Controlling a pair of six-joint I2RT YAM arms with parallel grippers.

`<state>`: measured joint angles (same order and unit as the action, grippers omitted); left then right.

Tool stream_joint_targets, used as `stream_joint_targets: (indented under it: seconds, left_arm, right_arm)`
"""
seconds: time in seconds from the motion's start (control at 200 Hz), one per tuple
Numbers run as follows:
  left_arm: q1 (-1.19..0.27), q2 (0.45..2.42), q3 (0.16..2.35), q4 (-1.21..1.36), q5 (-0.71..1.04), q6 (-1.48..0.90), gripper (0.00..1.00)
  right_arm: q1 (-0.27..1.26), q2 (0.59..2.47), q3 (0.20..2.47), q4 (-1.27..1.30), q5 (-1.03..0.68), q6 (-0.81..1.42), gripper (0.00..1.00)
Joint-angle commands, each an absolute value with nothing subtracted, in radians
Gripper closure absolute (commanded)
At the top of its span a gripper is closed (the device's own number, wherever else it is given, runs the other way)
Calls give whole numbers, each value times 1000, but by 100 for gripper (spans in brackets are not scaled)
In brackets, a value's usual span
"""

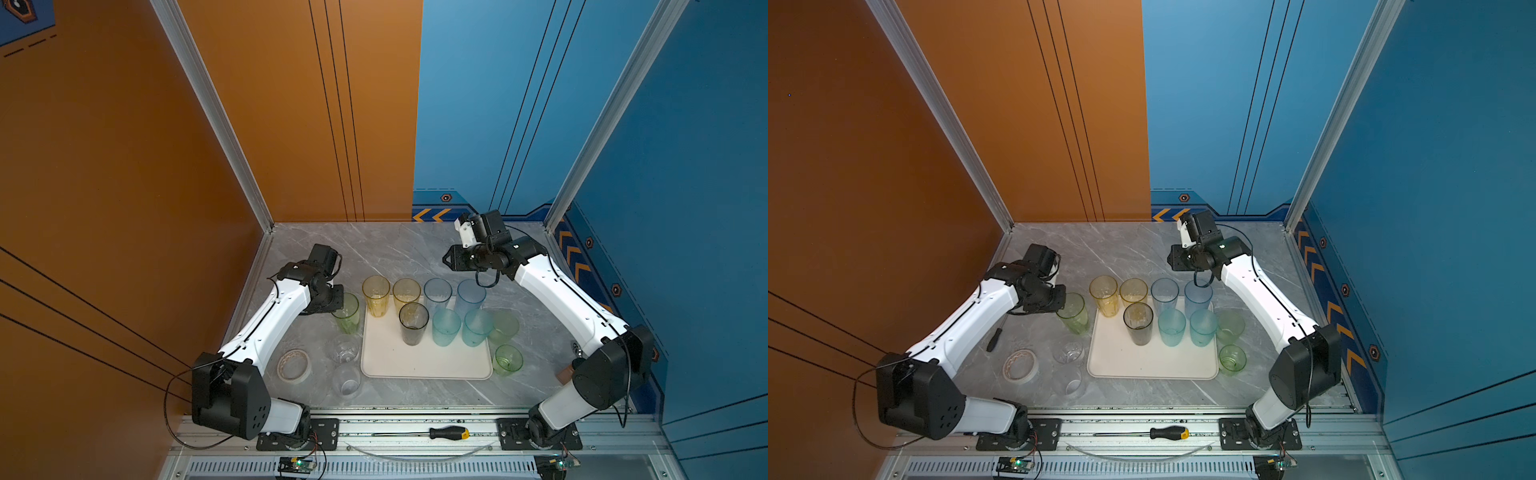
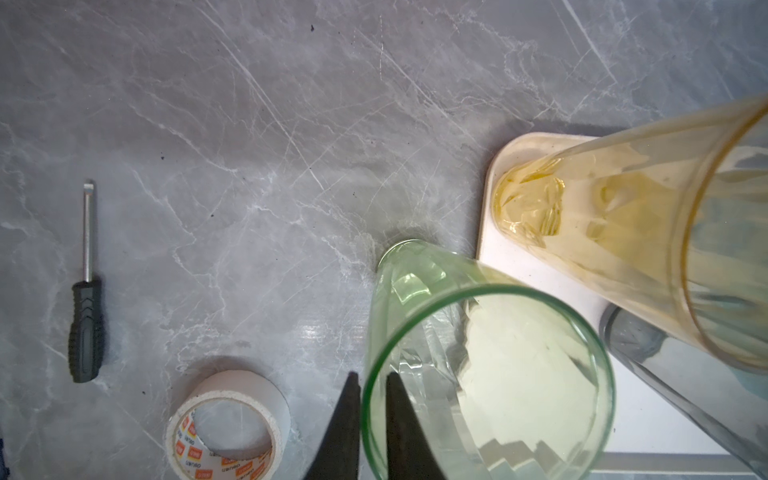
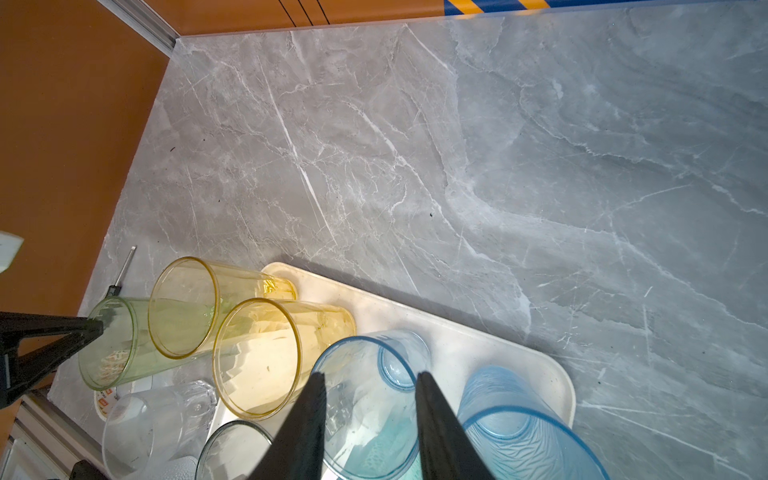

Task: Place the glasses into the tray
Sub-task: 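Lift the green glass with the left gripper and carry it over the tray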

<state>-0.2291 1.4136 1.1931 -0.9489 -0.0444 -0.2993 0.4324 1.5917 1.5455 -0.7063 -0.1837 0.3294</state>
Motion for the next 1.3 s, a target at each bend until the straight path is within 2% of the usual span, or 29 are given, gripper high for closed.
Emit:
stream_joint_targets:
  seconds: [0.0,0.381,0.791,1.117,1.292]
  left_arm:
    - [-221,1431,1198,-951,-55,-284,88]
    - [-221,1442,1202,-954,-61,-268,95]
    - [-217,1332,1225,-960,-100,-255,97]
    - [-216,1256,1386,-1091,-66,-229,97]
    - [-262,1240,1468,-1202,-35,-221,97]
  right_arm:
    - [426,1596,1547,-733,-193,308,65]
    - [423,1594,1537,-733,-192,308,65]
    - [425,1586,1530,-733,-190,314,65]
    - [435,1568,1525,-733,-185,321,65]
    - [446,1556,1523,-733,-177,325,65]
